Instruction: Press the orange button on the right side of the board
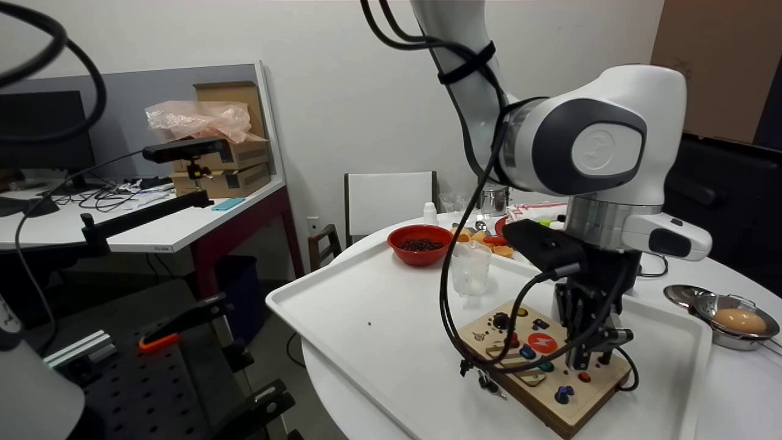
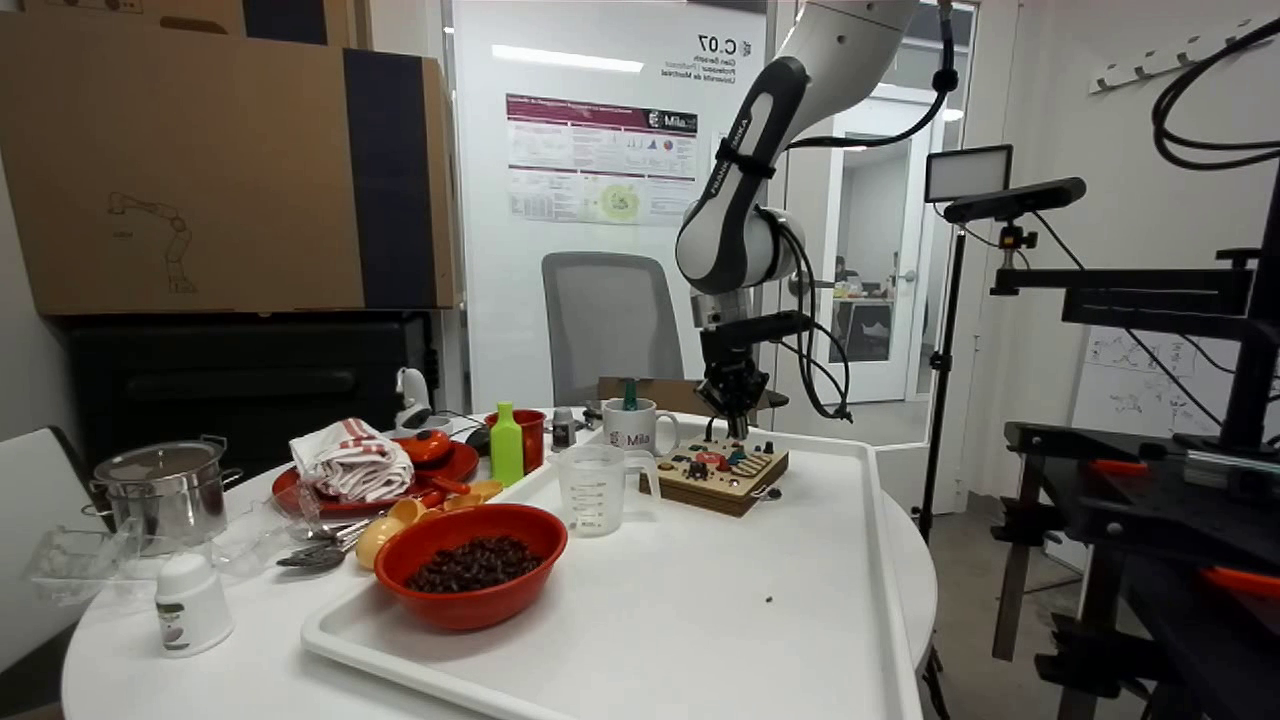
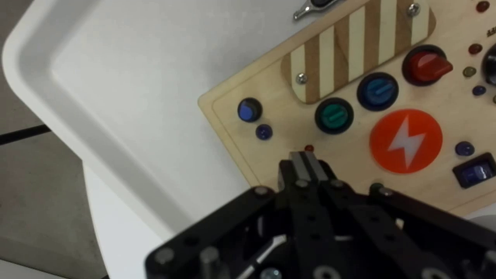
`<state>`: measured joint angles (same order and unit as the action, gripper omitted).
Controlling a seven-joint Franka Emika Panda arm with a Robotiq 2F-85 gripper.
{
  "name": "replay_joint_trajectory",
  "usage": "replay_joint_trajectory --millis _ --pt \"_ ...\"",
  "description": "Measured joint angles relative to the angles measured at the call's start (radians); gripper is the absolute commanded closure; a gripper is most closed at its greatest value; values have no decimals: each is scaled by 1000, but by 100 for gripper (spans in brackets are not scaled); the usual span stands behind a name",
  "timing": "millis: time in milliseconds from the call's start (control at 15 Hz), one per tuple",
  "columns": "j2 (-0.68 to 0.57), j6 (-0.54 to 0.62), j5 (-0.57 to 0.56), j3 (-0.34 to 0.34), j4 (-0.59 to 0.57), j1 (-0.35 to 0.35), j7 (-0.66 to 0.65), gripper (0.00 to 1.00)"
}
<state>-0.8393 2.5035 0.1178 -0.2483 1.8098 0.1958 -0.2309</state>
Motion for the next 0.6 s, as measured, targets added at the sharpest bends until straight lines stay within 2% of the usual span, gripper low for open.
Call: replay_joint_trajectory --millis 600 --pt "0 0 0 -4 -11 0 -6 98"
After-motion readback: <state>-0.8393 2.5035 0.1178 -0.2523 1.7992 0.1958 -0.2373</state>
